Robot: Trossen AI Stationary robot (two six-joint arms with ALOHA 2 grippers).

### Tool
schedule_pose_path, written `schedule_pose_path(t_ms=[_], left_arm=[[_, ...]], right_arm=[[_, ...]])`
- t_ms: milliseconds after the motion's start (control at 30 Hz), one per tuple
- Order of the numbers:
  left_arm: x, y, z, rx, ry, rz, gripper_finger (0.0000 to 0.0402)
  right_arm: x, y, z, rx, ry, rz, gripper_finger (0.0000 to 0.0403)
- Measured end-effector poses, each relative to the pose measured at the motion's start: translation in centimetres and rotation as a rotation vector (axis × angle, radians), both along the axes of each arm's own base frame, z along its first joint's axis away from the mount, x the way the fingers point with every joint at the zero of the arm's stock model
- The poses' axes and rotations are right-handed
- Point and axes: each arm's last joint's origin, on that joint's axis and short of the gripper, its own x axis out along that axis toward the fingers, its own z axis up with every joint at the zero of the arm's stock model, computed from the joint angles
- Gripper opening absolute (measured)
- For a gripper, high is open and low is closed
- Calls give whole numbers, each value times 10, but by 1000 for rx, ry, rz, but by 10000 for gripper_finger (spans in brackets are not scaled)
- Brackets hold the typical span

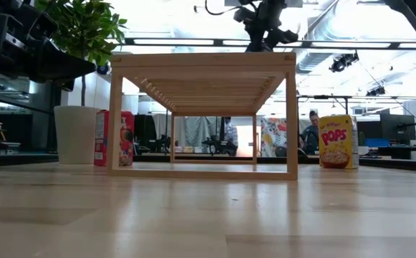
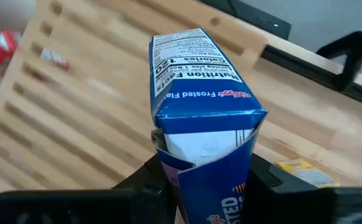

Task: Stack cereal on shelf
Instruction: Put the top blue cereal box on the shelf

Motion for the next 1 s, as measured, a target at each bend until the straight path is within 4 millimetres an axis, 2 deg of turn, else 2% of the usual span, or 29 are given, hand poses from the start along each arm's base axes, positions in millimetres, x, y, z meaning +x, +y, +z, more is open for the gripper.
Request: schedule_pose_path(t_ms=[167, 567, 1000], left_arm=[[0, 0, 0, 0, 0, 0, 0], [0, 0, 0, 0, 0, 0, 0], [0, 0, 0, 0, 0, 0, 0]], right_arm=[[1, 4, 1, -37, 22, 43, 103], [1, 3, 1, -58, 35, -14, 103], [10, 14, -2, -55, 44, 107, 103]])
